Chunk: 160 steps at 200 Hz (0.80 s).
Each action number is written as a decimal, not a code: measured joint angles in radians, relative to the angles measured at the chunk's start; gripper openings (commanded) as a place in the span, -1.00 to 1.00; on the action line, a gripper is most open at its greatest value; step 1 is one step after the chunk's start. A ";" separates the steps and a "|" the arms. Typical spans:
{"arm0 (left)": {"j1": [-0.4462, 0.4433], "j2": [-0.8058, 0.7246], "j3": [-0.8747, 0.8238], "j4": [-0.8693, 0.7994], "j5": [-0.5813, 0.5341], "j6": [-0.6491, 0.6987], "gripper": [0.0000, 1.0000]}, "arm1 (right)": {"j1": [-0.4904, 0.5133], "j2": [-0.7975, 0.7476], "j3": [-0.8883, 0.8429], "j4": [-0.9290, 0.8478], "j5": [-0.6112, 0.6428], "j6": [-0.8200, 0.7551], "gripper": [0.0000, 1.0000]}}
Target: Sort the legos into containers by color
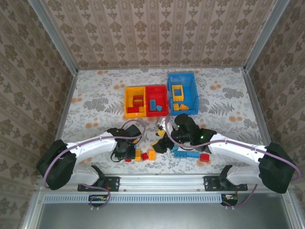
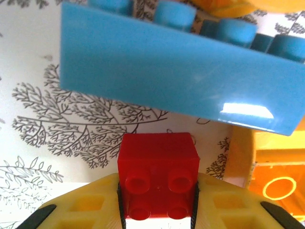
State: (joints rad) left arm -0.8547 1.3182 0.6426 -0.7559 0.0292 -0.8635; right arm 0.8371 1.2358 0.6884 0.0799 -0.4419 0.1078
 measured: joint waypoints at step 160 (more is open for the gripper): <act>0.232 0.208 0.678 -0.214 -0.078 0.180 -0.52 | -0.109 0.020 0.187 0.038 0.243 0.034 0.55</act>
State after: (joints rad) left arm -0.6231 1.5265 1.3209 -0.9699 -0.0486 -0.6838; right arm 0.7284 1.2556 0.8749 0.1181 -0.1989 0.1417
